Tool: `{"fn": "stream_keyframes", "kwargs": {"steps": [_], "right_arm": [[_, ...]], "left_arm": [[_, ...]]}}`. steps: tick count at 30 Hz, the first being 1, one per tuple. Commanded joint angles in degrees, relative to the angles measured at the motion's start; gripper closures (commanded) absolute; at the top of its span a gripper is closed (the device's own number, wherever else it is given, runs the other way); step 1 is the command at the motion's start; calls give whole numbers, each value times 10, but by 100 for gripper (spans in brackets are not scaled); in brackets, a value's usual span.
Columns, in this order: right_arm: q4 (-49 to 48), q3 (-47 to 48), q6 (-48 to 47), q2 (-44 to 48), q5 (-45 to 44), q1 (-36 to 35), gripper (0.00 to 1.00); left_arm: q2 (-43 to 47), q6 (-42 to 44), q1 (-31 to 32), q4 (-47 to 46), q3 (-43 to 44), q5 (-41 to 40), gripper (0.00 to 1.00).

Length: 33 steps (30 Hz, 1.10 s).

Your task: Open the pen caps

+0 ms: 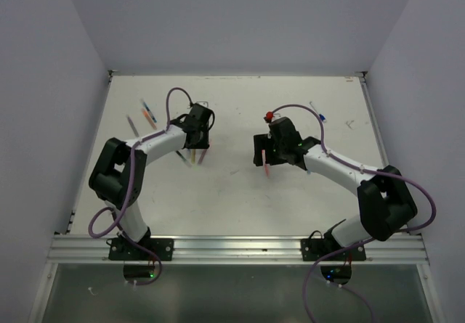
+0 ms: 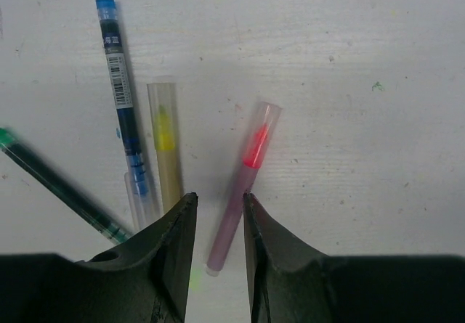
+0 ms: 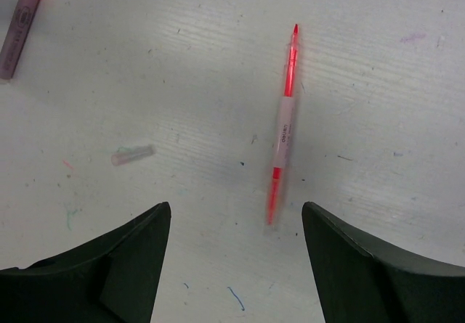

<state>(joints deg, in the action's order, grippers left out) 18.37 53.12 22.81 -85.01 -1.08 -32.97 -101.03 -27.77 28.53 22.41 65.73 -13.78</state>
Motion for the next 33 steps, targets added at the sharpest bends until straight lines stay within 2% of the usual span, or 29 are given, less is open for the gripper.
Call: {"fn": "stream_keyframes", "kwargs": {"steps": [1,14,24,29,33], "right_arm": [[-20,-8,-12,24,22,2,23],[-31,-18,-13,26,28,2,23],[-37,-21,-14,26,32,2,23],[-32,-23,-14,33,32,2,23],[-26,-28,-6,40,40,2,23]], "left_arm": [[-14,35,-10,-9,24,-14,65],[-13,57,-11,-66,12,44,59],[-83,75,-12,-57,63,45,56],[-105,76,-11,-54,72,46,60],[-107,71,-11,-61,59,51,72]]}}
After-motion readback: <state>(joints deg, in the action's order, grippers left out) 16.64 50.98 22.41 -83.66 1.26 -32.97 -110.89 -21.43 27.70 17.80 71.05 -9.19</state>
